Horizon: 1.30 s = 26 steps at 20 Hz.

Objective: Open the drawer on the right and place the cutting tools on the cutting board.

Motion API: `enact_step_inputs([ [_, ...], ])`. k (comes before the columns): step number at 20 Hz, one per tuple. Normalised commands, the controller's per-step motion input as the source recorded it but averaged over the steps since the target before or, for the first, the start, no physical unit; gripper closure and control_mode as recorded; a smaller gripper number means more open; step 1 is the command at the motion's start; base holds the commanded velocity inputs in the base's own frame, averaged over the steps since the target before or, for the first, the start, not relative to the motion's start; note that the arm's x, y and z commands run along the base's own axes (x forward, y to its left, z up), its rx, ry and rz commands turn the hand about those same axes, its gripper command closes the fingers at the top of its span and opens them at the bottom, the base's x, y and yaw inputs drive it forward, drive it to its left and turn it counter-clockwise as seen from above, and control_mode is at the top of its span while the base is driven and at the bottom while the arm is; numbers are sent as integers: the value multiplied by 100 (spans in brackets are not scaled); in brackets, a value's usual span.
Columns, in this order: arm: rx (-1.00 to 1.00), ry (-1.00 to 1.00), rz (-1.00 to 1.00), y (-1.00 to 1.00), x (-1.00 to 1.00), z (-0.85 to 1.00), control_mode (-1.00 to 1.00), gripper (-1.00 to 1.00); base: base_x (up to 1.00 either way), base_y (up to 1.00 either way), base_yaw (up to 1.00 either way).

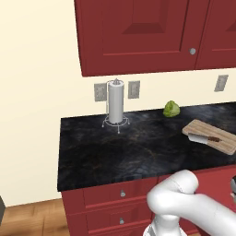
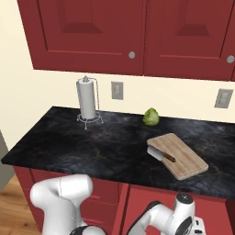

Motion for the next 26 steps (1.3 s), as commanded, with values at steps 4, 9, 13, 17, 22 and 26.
enact_step_inputs([
  [4, 0, -9, 0, -35, 0, -53, -100, -100, 0, 0, 0],
  [9, 0, -7, 0, -19, 0, -61, -100, -100, 0, 0, 0],
  [13, -1, -1, 0, 0, 0, -39, -100, 100, 0, 0, 0],
  [17, 0, -5, 0, 0, -23, 0, -100, 100, 0, 0, 0],
  [22, 0, -22, -1, 0, -60, 41, -100, 100, 0, 0, 0],
  [26, 0, -28, -6, 21, -23, 98, -100, 100, 0, 0, 0],
])
